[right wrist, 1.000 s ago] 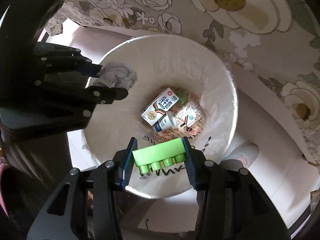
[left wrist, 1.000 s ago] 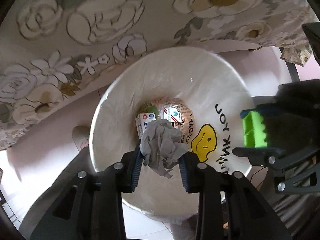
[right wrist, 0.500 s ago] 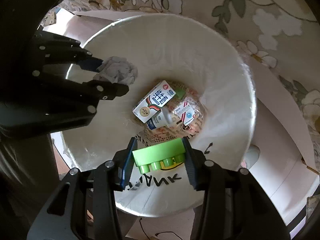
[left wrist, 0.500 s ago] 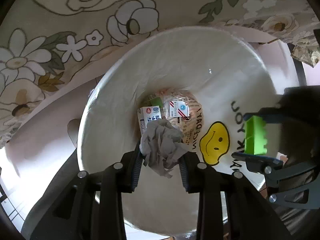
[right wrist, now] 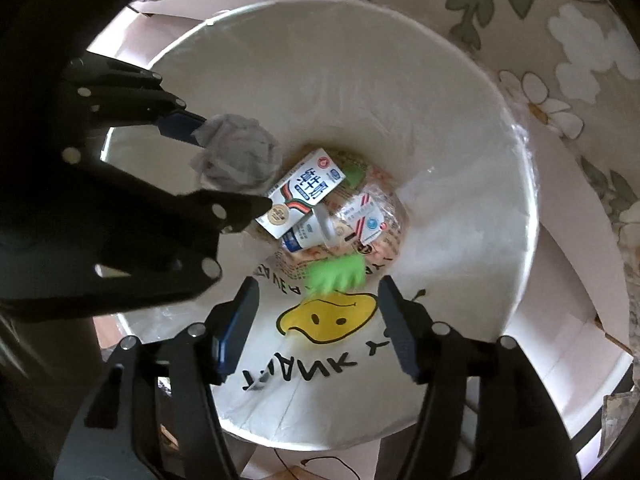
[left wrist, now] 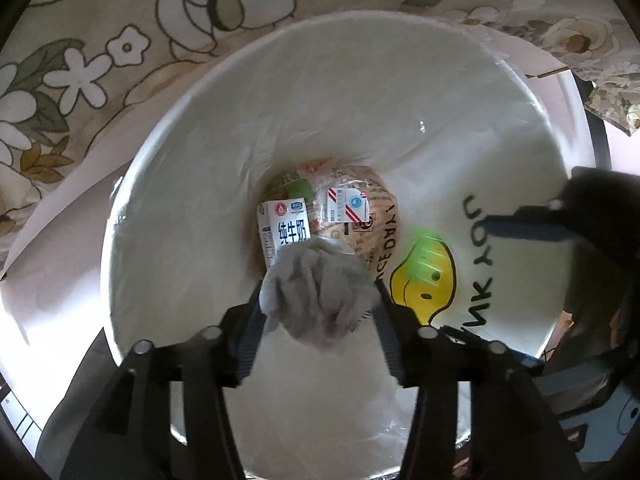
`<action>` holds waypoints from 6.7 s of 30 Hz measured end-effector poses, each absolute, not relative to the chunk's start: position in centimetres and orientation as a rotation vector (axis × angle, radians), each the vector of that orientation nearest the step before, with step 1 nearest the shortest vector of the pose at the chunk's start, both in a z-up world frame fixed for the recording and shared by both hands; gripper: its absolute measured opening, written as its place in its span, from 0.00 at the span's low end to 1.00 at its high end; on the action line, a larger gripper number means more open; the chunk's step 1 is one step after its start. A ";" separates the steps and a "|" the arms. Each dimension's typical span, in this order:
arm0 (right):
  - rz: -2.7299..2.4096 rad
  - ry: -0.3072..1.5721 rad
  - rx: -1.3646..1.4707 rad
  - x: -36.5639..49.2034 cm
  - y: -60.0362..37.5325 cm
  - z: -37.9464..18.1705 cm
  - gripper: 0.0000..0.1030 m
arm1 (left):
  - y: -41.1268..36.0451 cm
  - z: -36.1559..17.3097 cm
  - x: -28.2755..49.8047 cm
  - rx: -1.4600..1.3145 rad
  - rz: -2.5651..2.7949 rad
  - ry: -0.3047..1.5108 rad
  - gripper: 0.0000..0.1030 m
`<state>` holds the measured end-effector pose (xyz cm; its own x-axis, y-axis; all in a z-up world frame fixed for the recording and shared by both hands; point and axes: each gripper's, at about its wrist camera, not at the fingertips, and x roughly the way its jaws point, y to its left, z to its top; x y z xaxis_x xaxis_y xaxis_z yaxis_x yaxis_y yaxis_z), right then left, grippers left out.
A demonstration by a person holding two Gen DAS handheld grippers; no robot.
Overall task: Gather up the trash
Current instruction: 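Open both tools to drop the brick and paper into the bin, then move both open tools back toward the black tube and red block, then grasp the black foam tube with right tool while left tool grasps red block, then lift the black tube and red block in both tools off the bed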
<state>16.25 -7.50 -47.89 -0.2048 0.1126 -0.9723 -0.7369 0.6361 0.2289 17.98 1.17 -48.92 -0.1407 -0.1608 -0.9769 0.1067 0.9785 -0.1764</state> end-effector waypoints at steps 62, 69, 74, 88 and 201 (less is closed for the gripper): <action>0.745 1.020 -0.686 14.4 -11.8 -14.2 0.61 | 5.0 -14.1 17.8 0.069 -0.106 1.224 0.56; 0.690 0.987 -0.642 16.7 -11.9 -9.2 0.61 | 6.3 -8.4 21.2 0.072 -0.067 1.143 0.59; 0.652 0.977 -0.600 19.4 -11.6 -6.5 0.63 | 8.3 -5.2 24.4 0.038 -0.029 1.108 0.59; 0.560 0.996 -0.523 29.8 -7.4 -4.3 0.66 | 11.1 -2.8 36.7 -0.001 0.065 1.082 0.59; 0.520 0.564 -0.563 19.2 -11.7 16.6 0.38 | 4.4 12.8 19.1 0.272 0.006 0.691 0.21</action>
